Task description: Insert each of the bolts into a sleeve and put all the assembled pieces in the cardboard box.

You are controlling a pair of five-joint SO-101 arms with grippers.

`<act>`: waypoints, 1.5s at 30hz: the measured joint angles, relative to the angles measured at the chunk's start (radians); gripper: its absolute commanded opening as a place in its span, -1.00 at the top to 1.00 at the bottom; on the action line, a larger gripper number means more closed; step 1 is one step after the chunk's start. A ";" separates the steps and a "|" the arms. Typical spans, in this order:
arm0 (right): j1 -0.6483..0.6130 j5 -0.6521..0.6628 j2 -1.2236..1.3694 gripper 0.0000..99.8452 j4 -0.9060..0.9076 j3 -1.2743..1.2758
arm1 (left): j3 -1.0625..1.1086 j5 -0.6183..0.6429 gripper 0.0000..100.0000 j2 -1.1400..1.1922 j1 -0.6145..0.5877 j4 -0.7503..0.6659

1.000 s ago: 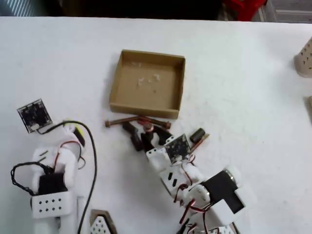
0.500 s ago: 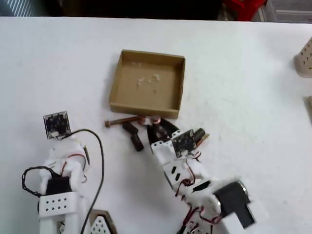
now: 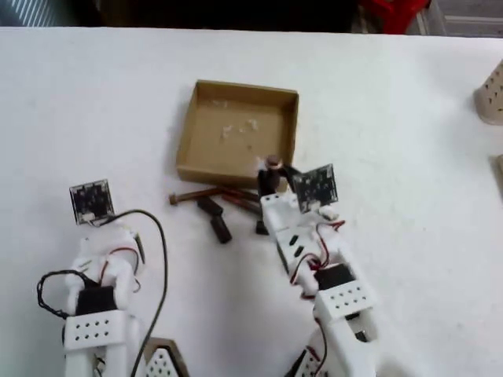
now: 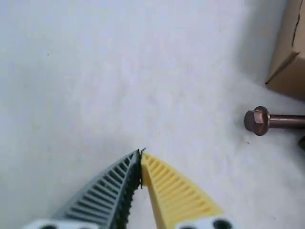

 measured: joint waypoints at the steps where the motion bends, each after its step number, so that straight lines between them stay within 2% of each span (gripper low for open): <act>1: -0.003 0.000 -0.038 0.97 0.080 -0.029 | 0.000 0.000 0.95 0.000 0.000 0.000; 5: 0.005 0.000 -0.097 0.97 0.308 -0.163 | 0.000 0.000 0.95 0.000 0.000 0.000; 10: 0.029 -0.002 -0.028 0.97 0.423 -0.354 | 0.000 0.000 0.95 0.000 0.000 0.000; 18: 0.092 -0.002 0.391 0.97 0.608 -0.776 | 0.000 0.000 0.95 0.000 0.000 0.000; 25: 0.092 -0.002 0.812 0.96 0.790 -1.189 | 0.000 0.000 0.95 0.000 0.000 0.000; 31: 0.094 -0.002 1.152 0.96 0.832 -1.470 | 0.000 0.000 0.95 0.000 0.000 0.000; 40: 0.092 -0.002 1.464 0.96 0.859 -1.677 | 0.000 0.000 0.95 0.000 0.000 0.000; 42: 0.092 -0.002 1.498 0.91 0.891 -1.723 | 0.000 0.000 0.95 0.000 0.000 0.000; 45: 0.092 -0.002 1.533 0.71 0.947 -1.786 | 0.000 0.000 0.95 0.000 0.000 0.000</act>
